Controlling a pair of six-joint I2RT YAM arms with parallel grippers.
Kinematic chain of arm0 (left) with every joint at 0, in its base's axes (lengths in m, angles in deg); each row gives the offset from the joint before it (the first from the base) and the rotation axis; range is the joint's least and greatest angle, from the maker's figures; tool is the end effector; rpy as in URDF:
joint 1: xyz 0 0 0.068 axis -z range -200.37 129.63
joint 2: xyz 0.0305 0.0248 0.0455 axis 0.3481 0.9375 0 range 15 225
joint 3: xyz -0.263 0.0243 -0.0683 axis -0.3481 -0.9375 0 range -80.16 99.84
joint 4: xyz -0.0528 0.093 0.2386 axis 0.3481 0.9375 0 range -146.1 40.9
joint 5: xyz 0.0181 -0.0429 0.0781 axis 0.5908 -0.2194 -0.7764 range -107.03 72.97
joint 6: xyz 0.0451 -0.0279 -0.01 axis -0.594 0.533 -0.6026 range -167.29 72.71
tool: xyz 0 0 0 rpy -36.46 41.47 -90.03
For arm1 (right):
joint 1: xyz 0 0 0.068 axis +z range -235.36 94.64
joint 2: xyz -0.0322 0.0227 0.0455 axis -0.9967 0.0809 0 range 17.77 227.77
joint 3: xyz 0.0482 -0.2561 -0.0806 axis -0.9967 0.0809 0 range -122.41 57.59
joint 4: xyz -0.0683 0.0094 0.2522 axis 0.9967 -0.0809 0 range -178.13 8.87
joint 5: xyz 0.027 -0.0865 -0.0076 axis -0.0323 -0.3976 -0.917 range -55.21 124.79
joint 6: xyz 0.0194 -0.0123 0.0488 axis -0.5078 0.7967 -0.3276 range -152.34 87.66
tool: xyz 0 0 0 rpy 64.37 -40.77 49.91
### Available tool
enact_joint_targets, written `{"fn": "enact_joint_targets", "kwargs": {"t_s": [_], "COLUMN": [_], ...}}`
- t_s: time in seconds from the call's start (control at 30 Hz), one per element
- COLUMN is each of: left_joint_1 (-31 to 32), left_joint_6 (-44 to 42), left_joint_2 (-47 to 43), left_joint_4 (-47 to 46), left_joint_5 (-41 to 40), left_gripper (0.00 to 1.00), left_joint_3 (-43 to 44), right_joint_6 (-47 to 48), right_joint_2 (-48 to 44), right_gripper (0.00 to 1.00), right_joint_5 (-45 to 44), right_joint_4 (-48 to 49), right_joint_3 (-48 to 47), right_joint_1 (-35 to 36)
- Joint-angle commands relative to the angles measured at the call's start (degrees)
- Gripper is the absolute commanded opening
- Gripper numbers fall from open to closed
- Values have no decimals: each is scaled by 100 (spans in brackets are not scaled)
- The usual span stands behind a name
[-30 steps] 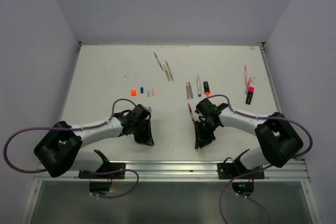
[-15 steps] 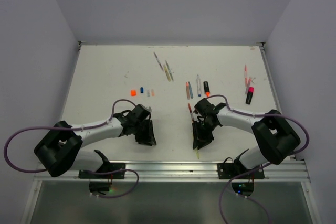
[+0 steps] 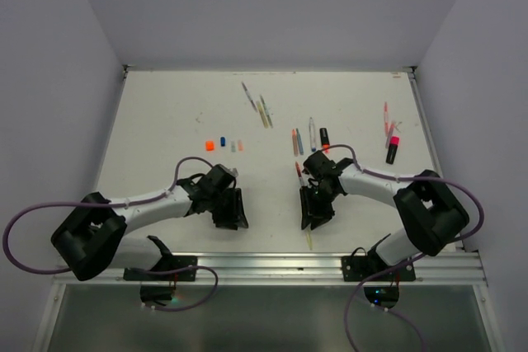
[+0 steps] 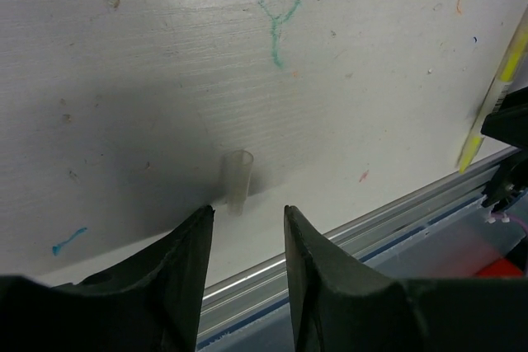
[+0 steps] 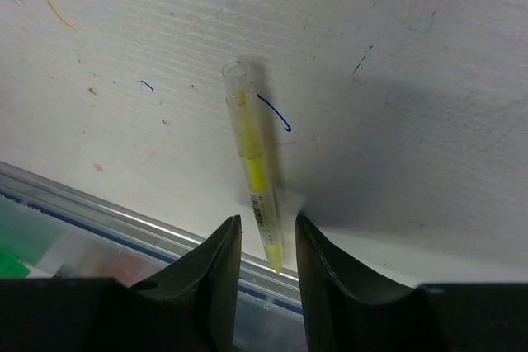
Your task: Open the pen caps
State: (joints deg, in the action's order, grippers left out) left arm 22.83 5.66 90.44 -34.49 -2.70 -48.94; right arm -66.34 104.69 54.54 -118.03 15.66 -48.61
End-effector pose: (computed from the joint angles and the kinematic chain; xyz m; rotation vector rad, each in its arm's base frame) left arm 0.1511 -0.1540 0.1422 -0.1720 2.9540 -0.7198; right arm 0.1824 0.1513 0.1398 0.1092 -3.0052 -0.5500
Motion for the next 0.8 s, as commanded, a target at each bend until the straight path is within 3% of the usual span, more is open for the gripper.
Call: {"fn": "enact_joint_targets", "kwargs": {"t_s": [0.0,0.23,0.37,0.53,0.67,0.77], "left_joint_1": [22,22,22,22,22,22], "left_joint_6": [-162,-311,-408,-435,-443,-487], "left_joint_2": [-90,-697,-943,-899,-917,-943], "left_joint_4": [696,1030,1126,1100,1100,1205], "left_joint_5": [-598,-756,-844,-879,-1019,-1238], "left_gripper": [45,54,56,57,57,57], "left_joint_3": [-196,181,419,534,744,981], "right_joint_6": [183,411,762,1255,1598,1607], "right_joint_2": [-236,-693,-457,737,2045,2636], "right_gripper": [38,47,47,47,47,47], "right_joint_5": [-498,-1016,-1184,-1482,-1667,-1650], "right_joint_4": [-298,-1239,-1539,-1372,-1407,-1373], "right_joint_3": [-280,-1149,-2280,-3741,-5715,-6422], "right_joint_1": [16,16,16,16,-106,-282]}}
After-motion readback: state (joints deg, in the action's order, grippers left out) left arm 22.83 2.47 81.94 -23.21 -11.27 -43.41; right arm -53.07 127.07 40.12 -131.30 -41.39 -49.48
